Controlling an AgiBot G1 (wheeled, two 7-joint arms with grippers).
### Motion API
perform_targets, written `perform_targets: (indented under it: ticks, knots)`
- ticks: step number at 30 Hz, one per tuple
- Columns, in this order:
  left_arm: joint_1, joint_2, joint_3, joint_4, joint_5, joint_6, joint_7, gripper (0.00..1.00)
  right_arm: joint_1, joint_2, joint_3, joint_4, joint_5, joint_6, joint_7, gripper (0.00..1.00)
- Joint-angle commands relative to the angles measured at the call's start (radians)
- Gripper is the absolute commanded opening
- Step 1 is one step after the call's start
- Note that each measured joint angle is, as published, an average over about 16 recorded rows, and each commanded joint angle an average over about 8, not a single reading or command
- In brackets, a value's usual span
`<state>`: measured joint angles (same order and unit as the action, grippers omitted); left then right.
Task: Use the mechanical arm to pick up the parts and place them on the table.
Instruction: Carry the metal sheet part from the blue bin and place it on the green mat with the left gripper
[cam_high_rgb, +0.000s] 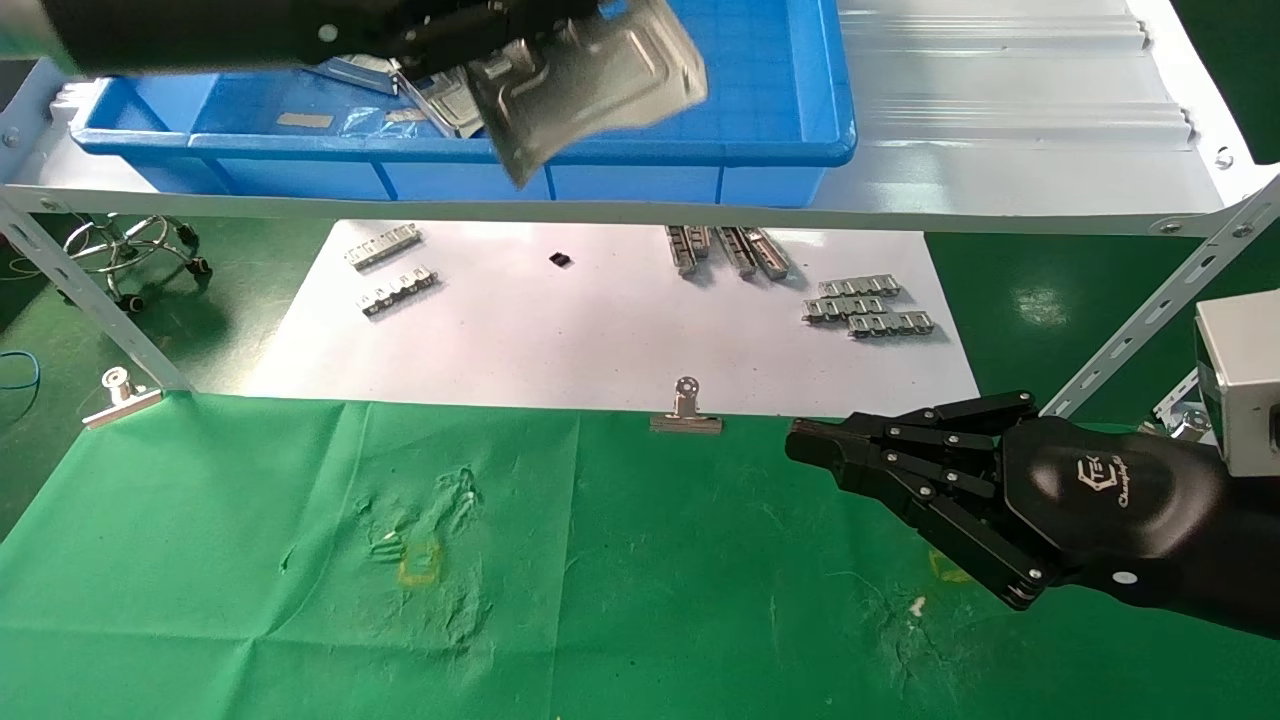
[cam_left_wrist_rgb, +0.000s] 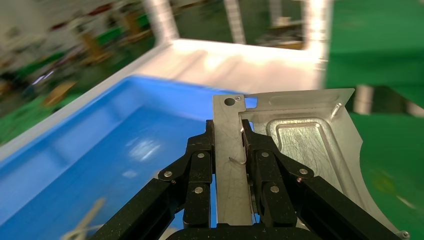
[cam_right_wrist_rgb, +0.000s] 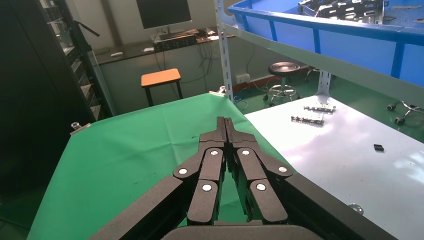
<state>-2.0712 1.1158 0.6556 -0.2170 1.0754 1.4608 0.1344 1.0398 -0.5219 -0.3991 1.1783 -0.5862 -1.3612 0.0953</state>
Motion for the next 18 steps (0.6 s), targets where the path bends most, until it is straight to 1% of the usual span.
perform_targets:
  ticks: [1, 3, 5, 9, 14, 18]
  knots:
    - [-0.001, -0.026, -0.004, -0.006, -0.007, 0.096, 0.038, 0.0, 0.0, 0.0, 0.0, 0.0, 0.0, 0.0, 0.0, 0.0]
    - [0.008, -0.054, 0.004, -0.041, -0.018, 0.13, 0.064, 0.0, 0.0, 0.0, 0.0, 0.0, 0.0, 0.0, 0.0, 0.0]
    - [0.025, -0.085, 0.017, -0.091, -0.034, 0.141, 0.075, 0.0, 0.0, 0.0, 0.0, 0.0, 0.0, 0.0, 0.0, 0.0]
    - [0.078, -0.171, 0.062, -0.243, -0.091, 0.146, 0.069, 0.0, 0.0, 0.0, 0.0, 0.0, 0.0, 0.0, 0.0, 0.0]
    - [0.162, -0.294, 0.153, -0.454, -0.186, 0.144, 0.038, 0.0, 0.0, 0.0, 0.0, 0.0, 0.0, 0.0, 0.0, 0.0]
    - [0.215, -0.375, 0.236, -0.566, -0.226, 0.137, 0.039, 0.0, 0.0, 0.0, 0.0, 0.0, 0.0, 0.0, 0.0, 0.0]
